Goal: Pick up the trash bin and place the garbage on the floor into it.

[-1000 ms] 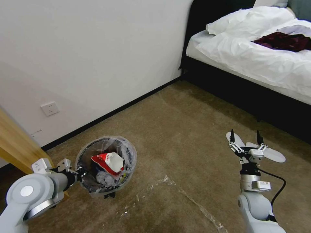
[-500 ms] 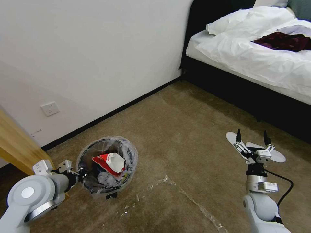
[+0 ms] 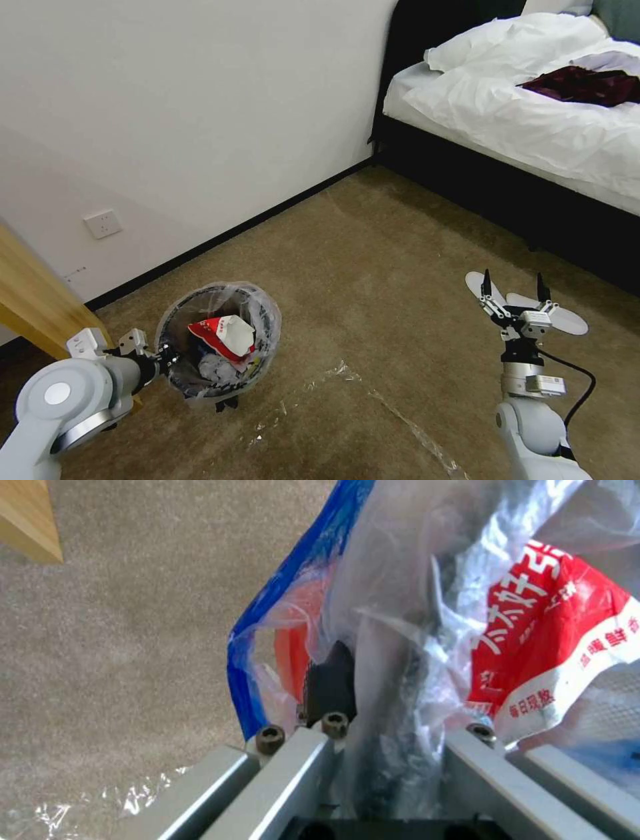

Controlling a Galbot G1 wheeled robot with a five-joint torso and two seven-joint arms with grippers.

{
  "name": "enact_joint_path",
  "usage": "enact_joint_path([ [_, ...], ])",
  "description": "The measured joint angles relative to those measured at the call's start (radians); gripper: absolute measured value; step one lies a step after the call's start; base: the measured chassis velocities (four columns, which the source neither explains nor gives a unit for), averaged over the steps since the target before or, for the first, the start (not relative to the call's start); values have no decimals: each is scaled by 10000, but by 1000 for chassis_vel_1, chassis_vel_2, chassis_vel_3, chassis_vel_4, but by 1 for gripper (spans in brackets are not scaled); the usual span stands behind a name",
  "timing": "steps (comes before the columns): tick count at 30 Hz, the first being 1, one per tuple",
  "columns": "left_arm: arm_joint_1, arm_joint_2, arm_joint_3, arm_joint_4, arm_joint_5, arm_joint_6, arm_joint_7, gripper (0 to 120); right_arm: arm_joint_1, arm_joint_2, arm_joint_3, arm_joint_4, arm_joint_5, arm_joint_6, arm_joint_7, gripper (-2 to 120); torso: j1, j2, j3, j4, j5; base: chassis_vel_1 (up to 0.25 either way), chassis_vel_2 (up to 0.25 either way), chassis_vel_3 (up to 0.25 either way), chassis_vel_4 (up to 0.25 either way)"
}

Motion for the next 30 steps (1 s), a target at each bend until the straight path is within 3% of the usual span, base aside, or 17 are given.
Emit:
enact_joint_path([
  [30,-75,-68,34,45,55,-28,43,0,14,16,51,-188,-220,32,31,100,0,-1,-1,1,0,0,0,0,0],
])
